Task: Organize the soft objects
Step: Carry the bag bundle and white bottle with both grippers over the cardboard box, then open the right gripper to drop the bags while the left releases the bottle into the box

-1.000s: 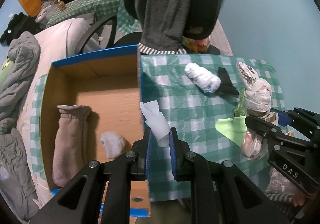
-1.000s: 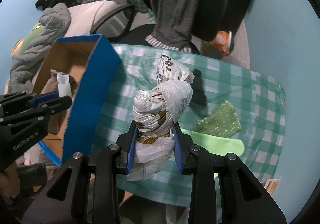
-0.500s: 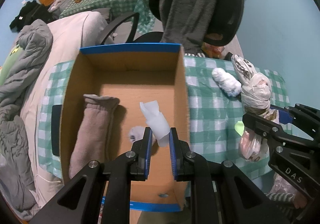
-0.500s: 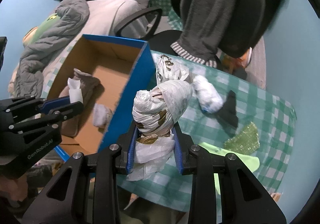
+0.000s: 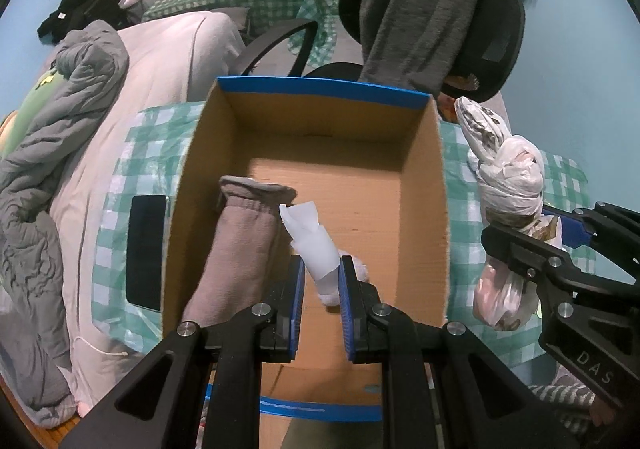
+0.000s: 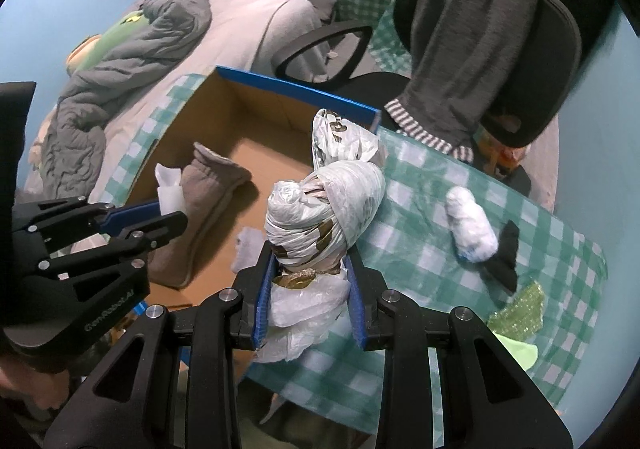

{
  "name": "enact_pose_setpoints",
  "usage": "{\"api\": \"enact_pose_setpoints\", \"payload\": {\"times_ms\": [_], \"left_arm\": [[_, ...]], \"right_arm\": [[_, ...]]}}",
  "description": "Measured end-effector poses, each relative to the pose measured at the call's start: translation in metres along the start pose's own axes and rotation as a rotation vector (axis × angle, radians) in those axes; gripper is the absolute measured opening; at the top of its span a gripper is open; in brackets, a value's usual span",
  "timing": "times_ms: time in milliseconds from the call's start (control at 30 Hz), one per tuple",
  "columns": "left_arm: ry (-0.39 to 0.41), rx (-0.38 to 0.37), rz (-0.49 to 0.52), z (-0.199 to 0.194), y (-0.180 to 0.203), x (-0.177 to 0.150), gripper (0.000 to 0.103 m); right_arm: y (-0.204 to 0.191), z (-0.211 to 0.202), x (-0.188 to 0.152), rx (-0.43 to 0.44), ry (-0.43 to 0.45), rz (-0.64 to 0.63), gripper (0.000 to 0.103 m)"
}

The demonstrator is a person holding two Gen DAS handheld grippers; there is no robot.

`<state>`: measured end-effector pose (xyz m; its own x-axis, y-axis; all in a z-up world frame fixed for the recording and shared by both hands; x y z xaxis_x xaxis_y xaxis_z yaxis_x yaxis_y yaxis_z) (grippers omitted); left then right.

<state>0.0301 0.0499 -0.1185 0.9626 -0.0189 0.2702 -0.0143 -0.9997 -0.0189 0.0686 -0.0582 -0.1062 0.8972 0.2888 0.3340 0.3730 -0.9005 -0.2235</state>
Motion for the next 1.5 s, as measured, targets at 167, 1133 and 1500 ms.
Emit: {"api": "enact_pose_setpoints", "payload": {"times_ms": [167, 1133, 1500], "left_arm": [[-0.002, 0.013, -0.009, 0.002, -0.013, -0.002, 0.016], [-0.086, 0.042, 0.025, 0.039, -0.046, -0.012, 0.020], [-0.095, 0.063, 0.019, 0.036, -0.052, -0.017, 0.043]], "right_arm": [[-0.016, 0.007, 0.006, 0.005, -0.007, -0.019, 0.031], [-0.056, 0.047, 0.011, 0.047, -0.088, 0.006, 0.031], [-0.057, 0.039, 0.012, 0.039, -0.053, 0.012, 0.057]]}}
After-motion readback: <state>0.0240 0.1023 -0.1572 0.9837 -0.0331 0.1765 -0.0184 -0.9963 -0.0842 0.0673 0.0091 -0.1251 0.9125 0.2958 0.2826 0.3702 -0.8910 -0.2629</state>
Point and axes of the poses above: each gripper's, at about its wrist camera, not at the fingertips, and z roughly the way its jaws point, y to its right, x to its top, the point moved 4 cm from there along z, roughly the way its jaws point, and after that the axes turned 3 degrees about z, right-handed, at the moved point
